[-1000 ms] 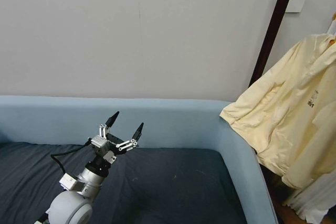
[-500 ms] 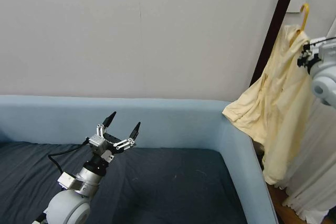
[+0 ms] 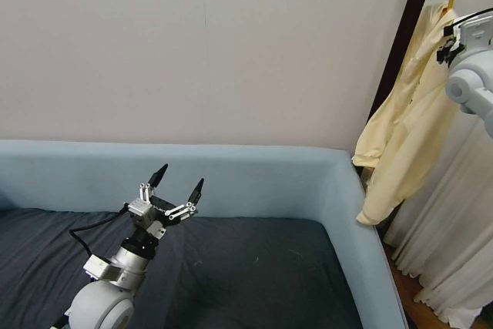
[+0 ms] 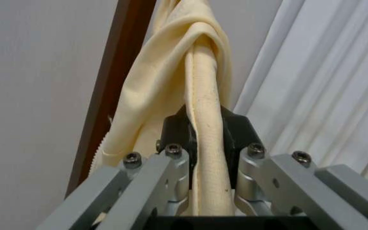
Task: Pick up the clothes from the sofa and hang them on the clothes hanger.
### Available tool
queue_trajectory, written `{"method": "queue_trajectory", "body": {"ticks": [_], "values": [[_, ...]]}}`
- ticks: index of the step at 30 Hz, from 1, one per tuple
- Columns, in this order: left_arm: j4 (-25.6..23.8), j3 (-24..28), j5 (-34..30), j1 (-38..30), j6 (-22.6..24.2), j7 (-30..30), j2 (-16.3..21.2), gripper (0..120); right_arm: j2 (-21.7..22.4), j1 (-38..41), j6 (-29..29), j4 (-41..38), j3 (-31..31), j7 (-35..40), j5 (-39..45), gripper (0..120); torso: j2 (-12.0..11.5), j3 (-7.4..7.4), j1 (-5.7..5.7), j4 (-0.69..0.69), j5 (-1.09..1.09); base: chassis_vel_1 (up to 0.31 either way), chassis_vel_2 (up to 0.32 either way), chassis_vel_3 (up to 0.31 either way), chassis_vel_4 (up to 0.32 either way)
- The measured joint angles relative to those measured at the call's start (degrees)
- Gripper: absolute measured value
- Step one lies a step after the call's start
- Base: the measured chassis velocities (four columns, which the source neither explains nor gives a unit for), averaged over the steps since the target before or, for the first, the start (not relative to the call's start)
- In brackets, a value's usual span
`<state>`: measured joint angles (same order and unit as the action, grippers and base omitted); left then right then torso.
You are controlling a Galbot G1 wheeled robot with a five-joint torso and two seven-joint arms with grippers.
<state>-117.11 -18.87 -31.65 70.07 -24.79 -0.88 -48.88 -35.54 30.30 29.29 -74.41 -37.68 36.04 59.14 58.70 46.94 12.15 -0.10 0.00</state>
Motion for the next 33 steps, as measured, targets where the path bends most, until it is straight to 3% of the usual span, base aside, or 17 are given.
{"method": "queue_trajectory", "body": {"ticks": [13, 28, 33], "values": [[-0.6, -0.8, 0.2, 1.0, -0.7, 0.0, -0.5, 100, -7.3, 7.4, 2.0, 7.6, -5.0, 9.0, 9.2, 8, 0.0, 0.00, 0.00, 0.03, -0.02, 0.000, 0.000, 0.000, 0.000], [-0.7, -0.8, 0.3, 1.0, -0.9, 0.0, -0.7, 100, -13.1, 6.3, 2.5, 12.5, -2.3, 15.2, 15.6, 8, 0.0, 0.00, 0.00, 0.02, -0.01, 0.000, 0.000, 0.000, 0.000], [-0.8, -0.7, 0.2, 0.8, -0.9, 0.0, -0.7, 100, -16.6, 6.6, 2.1, 17.6, -0.2, 15.7, 15.9, 8, 0.0, 0.00, 0.00, 0.03, -0.02, 0.000, 0.000, 0.000, 0.000]]}}
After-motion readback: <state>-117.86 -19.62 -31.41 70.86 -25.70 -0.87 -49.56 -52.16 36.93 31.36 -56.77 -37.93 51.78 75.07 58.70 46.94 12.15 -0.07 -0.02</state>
